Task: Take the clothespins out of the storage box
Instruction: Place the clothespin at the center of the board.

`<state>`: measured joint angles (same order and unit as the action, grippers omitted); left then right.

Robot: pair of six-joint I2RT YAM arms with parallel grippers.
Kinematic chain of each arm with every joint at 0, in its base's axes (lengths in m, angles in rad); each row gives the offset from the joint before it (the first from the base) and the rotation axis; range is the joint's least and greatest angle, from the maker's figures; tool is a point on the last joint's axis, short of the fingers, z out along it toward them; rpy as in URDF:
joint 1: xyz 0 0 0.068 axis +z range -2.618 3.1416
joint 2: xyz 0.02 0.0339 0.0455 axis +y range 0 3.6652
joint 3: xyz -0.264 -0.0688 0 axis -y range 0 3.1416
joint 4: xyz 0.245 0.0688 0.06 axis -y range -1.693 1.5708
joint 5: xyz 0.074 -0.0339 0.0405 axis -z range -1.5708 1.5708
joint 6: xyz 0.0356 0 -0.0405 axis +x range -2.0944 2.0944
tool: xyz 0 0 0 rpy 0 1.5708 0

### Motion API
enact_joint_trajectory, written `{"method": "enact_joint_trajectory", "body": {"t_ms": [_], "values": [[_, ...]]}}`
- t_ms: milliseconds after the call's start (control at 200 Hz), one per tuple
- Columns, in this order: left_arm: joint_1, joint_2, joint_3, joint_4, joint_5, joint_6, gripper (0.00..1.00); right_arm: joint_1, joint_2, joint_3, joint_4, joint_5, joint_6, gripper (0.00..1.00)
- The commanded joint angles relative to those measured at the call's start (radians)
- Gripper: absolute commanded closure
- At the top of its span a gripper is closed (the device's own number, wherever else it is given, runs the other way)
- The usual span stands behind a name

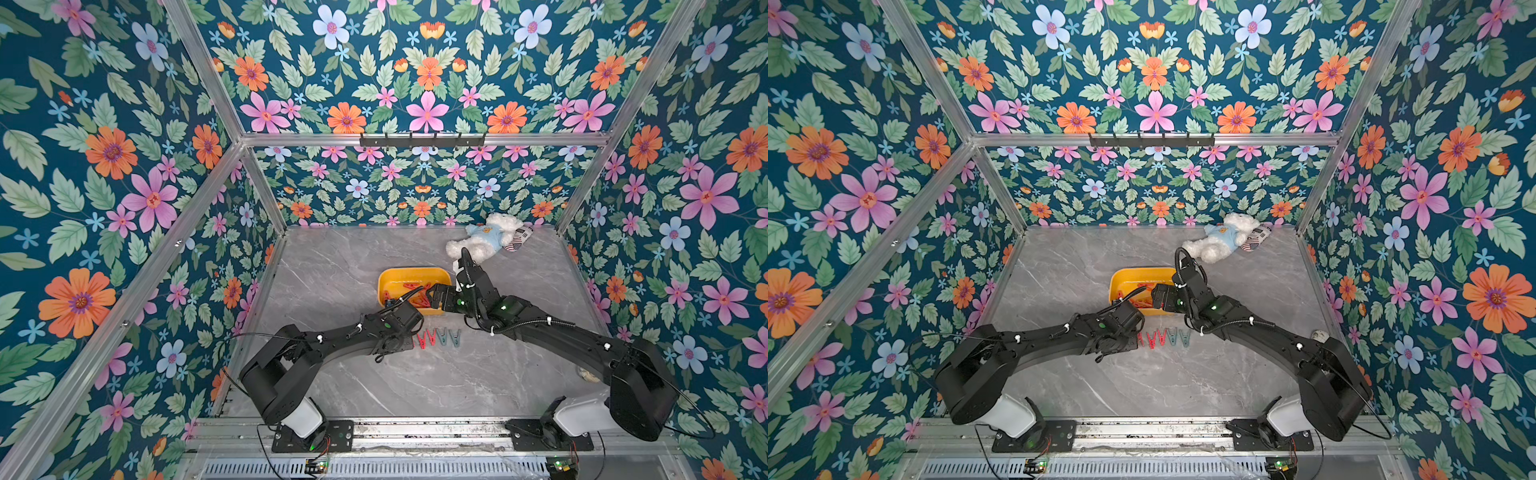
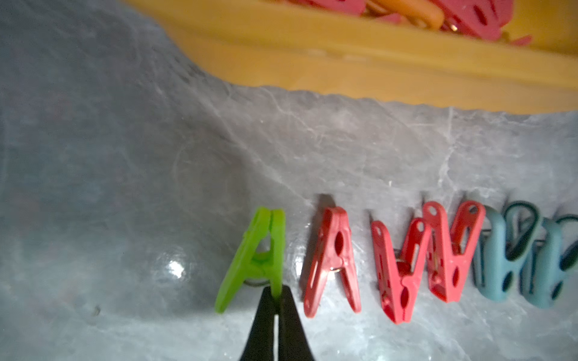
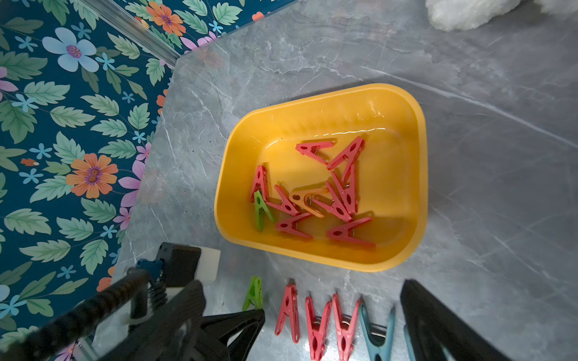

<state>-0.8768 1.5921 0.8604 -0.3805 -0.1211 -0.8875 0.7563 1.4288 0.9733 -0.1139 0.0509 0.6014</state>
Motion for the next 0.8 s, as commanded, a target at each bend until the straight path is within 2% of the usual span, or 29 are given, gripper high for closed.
{"method": "enact_joint_trajectory", "body": {"t_ms": [0, 285, 440, 660, 740, 795], "values": [[0.005, 0.019, 0.012, 0.011, 0.004, 0.018, 0.98, 0.001, -0.010, -0.002, -0.011, 0.020, 0.010, 0.01], [0.007, 0.015, 0.000, -0.001, 0.030, 0.015, 0.98, 0.002, -0.011, -0.005, -0.013, 0.029, 0.009, 0.01], [0.006, -0.020, -0.036, 0.000, 0.044, 0.007, 0.96, 0.001, -0.002, -0.005, -0.010, 0.026, 0.012, 0.01], [0.007, 0.001, -0.049, 0.027, 0.054, 0.011, 0.93, 0.001, 0.017, -0.001, 0.002, 0.017, 0.015, 0.01], [0.007, 0.006, -0.048, 0.032, 0.055, 0.013, 0.90, 0.003, 0.023, 0.003, -0.001, 0.018, 0.014, 0.01], [0.007, 0.002, -0.049, 0.033, 0.054, 0.010, 0.84, 0.003, 0.027, 0.010, -0.007, 0.018, 0.011, 0.01]]}}
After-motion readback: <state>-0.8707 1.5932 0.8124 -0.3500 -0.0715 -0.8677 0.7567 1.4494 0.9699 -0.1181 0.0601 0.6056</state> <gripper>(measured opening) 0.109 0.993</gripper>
